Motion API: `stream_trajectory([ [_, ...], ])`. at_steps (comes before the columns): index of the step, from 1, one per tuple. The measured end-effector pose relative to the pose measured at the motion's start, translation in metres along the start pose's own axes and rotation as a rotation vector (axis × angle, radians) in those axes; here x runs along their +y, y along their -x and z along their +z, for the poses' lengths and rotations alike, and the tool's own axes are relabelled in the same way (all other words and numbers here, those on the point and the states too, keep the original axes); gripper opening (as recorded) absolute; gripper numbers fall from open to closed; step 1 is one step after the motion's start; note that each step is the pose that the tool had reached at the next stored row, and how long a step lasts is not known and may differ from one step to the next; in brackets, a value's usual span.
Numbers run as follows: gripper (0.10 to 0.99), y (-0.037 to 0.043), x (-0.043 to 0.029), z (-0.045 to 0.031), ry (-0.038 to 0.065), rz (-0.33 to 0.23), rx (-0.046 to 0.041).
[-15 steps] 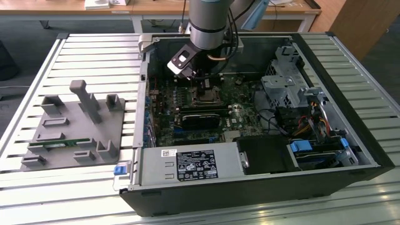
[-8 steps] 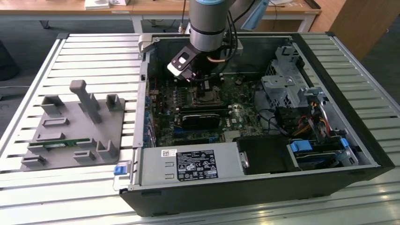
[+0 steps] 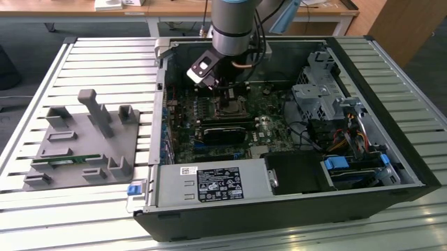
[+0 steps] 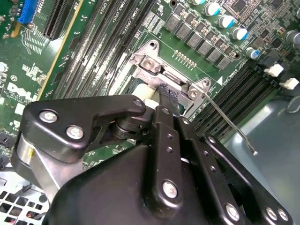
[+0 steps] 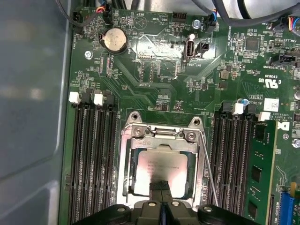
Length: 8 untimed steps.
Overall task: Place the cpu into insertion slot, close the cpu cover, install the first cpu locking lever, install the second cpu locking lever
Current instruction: 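Close the cpu cover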
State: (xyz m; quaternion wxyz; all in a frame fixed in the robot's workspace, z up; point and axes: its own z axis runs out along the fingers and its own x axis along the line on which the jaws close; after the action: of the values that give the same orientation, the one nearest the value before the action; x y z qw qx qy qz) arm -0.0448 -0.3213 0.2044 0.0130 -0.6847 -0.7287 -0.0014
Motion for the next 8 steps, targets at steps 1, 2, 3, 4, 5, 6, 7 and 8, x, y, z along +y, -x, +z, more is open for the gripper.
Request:
stream_trajectory([
  [1,0.106,0.0,0.0,-0.0006,0.0,0.0,-0.0001],
  [2,0.106,0.0,0.0002,-0.0006,0.0,0.0,0.0001],
  [3,0.106,0.0,0.0012,-0.0006,-0.001,0.0,0.0002],
  [4,0.106,0.0002,0.0025,-0.0007,-0.001,0.0,0.0],
  [5,0.106,0.0003,0.004,-0.0007,-0.001,0.0,-0.0001],
  [6,0.106,0.0004,0.0053,-0.0008,-0.001,0.0,-0.0001],
  [7,0.106,0.0004,0.0066,-0.0008,-0.001,0.0,0.0],
  [8,0.106,0.0005,0.0079,-0.0008,-0.001,0.0,0.0],
])
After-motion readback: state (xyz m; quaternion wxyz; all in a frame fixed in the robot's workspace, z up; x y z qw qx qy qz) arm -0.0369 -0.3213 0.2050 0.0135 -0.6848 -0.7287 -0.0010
